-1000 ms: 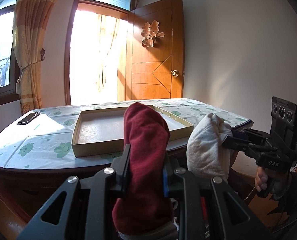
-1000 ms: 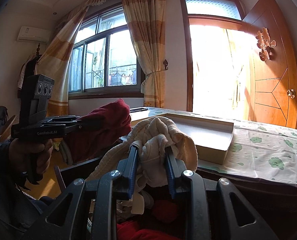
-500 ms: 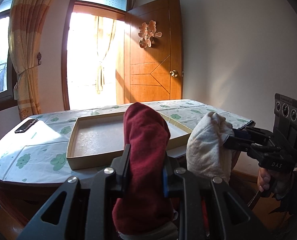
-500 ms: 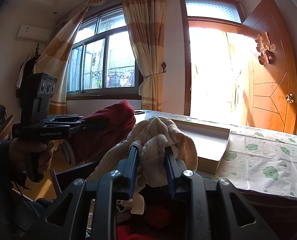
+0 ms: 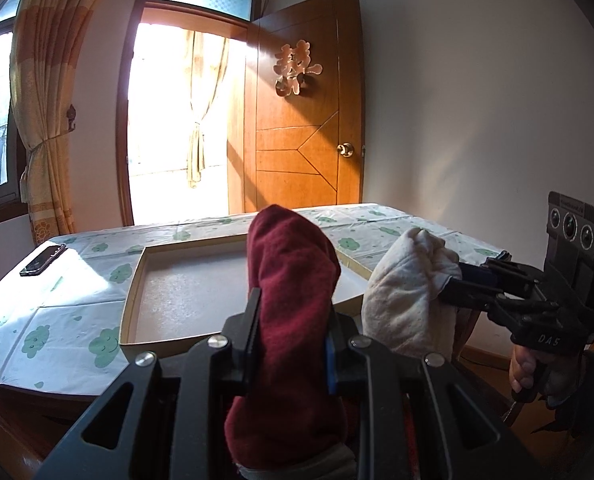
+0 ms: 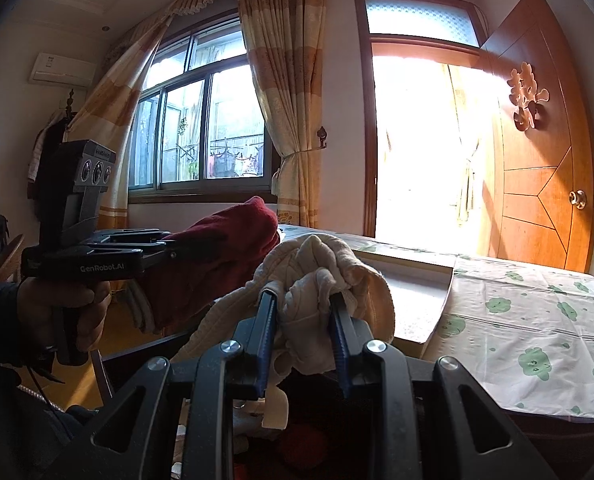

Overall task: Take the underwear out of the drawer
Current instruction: 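Carry both held garments over the beige tray with both grippers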

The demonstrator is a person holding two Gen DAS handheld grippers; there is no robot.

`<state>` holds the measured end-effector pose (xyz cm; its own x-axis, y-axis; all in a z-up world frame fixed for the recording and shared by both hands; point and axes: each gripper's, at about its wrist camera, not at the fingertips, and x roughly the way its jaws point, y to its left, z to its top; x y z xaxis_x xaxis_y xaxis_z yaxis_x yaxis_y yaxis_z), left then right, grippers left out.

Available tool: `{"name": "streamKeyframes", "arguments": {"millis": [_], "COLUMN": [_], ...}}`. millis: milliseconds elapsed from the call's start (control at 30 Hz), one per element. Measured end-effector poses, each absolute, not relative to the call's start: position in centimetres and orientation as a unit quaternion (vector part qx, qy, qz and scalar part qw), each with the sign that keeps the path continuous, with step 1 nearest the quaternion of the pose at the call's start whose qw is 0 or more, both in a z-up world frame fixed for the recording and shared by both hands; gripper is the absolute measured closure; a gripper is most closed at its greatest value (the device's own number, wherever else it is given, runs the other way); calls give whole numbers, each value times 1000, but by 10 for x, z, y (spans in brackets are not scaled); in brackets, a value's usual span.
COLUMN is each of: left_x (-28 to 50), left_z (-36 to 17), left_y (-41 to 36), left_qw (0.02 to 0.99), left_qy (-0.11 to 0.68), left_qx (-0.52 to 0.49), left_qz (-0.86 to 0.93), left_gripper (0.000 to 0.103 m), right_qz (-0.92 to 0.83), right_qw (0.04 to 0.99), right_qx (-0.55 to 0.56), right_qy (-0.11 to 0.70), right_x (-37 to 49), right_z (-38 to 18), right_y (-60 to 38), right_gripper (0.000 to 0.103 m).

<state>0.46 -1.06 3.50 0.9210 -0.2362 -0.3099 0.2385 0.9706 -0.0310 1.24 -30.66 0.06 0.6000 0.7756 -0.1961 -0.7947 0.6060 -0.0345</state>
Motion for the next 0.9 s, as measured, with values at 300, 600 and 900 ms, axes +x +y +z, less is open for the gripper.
{"name": "streamKeyframes", "arguments": {"millis": [300,600,900], "left_x": [21,41,71], "left_z": [42,55,67], "left_y": [-16,-24,-26], "left_qw": [980,981,981], "left_qy": [163,157,162], "left_qx": [9,25,28], "left_qz": [-116,-113,-106], "left_gripper": [80,80,80], "right_qz": [433,427,418], "right_qw": [896,899,902], "right_qx": [-58,-56,-66], "right_qy": [79,76,85], "right_x": [24,41,75], "right_z": [10,23,41], "right_y": [-306,-306,-298], "right_gripper": [75,75,75]}}
